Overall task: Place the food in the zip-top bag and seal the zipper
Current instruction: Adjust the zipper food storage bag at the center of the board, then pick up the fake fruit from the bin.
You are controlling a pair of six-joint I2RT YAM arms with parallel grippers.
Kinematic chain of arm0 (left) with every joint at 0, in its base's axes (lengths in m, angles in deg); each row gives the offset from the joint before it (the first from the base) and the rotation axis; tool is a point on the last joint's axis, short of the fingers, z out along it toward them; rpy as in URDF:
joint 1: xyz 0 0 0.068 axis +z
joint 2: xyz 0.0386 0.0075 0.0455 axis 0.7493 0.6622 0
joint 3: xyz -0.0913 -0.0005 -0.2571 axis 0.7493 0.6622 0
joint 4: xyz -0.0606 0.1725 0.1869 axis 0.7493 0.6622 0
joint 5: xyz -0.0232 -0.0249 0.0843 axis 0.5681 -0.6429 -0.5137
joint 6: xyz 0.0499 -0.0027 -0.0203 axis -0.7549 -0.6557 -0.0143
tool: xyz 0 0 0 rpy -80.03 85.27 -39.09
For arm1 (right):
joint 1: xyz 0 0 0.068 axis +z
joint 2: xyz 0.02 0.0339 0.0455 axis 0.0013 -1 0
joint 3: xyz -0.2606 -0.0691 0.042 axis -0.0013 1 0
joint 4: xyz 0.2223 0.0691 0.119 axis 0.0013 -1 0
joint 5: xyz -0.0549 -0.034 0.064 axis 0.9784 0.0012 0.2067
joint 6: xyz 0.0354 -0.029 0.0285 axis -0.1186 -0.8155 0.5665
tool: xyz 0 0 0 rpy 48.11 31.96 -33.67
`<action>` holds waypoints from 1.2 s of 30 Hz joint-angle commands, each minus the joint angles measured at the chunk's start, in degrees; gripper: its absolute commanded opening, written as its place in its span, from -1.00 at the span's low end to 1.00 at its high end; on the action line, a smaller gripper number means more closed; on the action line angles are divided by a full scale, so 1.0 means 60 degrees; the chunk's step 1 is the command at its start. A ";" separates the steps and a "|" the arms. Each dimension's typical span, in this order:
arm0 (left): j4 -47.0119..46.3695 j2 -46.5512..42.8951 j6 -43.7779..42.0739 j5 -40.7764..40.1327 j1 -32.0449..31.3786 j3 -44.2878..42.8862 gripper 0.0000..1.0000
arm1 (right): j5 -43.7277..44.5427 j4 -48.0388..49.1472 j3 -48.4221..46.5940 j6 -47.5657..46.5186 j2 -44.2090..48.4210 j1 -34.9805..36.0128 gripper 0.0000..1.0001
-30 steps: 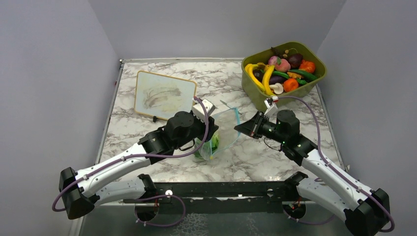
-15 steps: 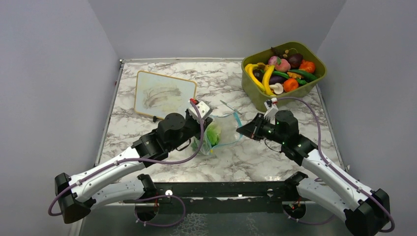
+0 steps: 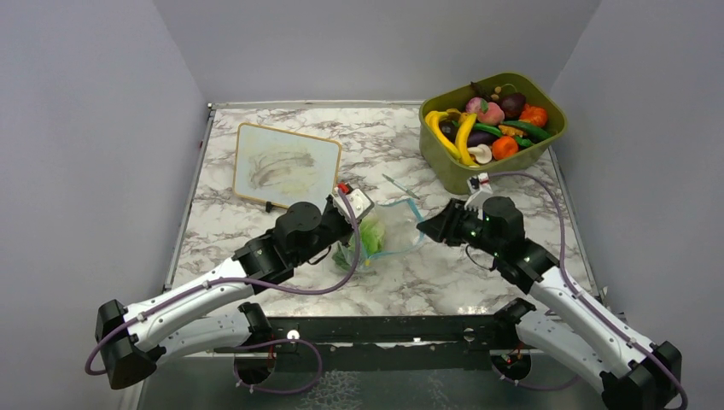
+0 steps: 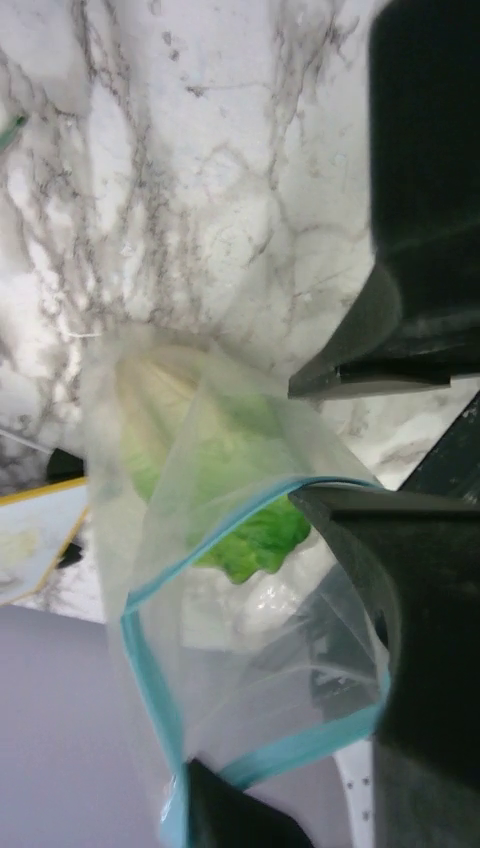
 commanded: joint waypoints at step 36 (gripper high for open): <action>-0.1713 -0.0319 -0.1720 0.1569 -0.0014 0.1360 -1.00 | 0.4991 -0.0356 -0.8810 -0.5430 -0.8302 -0.2673 0.06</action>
